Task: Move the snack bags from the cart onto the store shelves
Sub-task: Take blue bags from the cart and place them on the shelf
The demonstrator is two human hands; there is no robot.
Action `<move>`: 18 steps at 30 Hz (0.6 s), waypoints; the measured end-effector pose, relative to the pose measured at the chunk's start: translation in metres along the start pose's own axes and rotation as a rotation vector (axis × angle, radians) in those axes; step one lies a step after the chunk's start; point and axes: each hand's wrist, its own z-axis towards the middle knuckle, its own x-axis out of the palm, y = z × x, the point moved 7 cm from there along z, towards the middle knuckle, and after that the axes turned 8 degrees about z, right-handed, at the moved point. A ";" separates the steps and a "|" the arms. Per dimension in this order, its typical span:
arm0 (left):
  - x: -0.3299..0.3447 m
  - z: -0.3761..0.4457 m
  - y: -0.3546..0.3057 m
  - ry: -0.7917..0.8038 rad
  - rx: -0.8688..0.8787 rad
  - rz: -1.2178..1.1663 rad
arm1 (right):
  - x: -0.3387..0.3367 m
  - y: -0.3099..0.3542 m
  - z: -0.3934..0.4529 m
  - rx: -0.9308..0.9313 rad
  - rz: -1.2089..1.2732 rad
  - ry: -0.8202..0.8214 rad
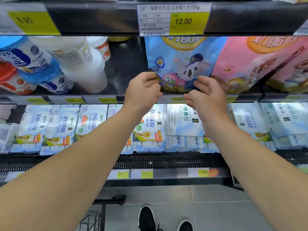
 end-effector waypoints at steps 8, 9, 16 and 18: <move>0.021 -0.004 -0.012 0.189 -0.055 0.012 | 0.015 0.010 0.009 -0.008 -0.104 0.111; 0.020 -0.004 -0.012 0.182 -0.054 -0.003 | 0.014 0.008 0.008 0.000 -0.122 0.106; -0.001 -0.021 0.005 0.029 -0.019 0.120 | 0.009 0.006 -0.015 -0.052 -0.305 0.128; -0.007 -0.037 0.013 -0.006 -0.015 0.152 | 0.005 0.004 -0.027 -0.079 -0.393 0.171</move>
